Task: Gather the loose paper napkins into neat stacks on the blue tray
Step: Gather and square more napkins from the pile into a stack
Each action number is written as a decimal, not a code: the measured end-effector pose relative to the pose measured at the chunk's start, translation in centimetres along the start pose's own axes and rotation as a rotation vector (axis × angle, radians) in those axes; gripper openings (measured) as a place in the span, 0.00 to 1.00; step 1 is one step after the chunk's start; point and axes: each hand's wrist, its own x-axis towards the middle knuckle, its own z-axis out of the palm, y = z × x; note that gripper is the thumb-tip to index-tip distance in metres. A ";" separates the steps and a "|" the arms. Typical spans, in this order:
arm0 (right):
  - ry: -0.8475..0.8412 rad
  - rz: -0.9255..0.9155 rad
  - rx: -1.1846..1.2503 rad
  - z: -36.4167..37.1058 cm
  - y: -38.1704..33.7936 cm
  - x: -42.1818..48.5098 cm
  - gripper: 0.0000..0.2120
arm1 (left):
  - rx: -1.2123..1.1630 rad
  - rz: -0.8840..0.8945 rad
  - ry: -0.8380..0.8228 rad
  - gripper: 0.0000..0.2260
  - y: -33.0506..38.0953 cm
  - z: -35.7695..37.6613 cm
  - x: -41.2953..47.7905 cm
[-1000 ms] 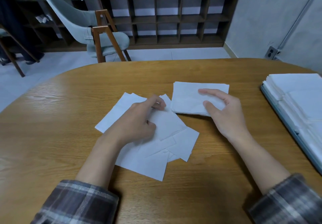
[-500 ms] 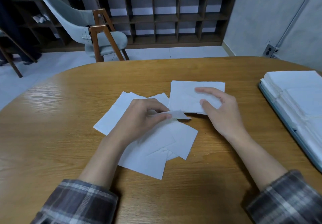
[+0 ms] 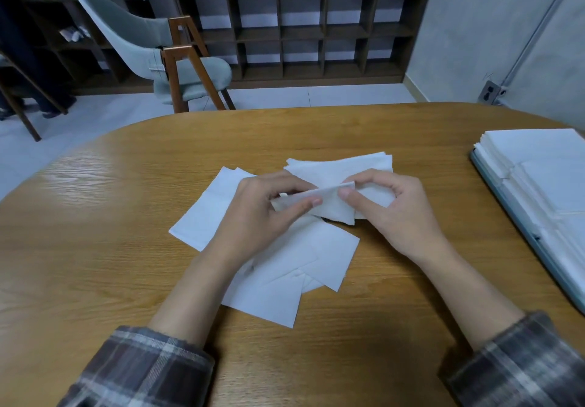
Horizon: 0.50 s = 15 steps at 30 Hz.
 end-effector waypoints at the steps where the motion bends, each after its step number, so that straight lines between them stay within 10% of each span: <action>1: 0.023 0.017 0.026 -0.3 0.0 0.1 0.03 | -0.016 -0.045 0.020 0.03 -0.1 -0.3 0.0; 15: -0.110 0.217 0.503 0.4 -0.5 0.1 0.29 | -0.586 -0.550 0.164 0.06 1.7 0.7 0.0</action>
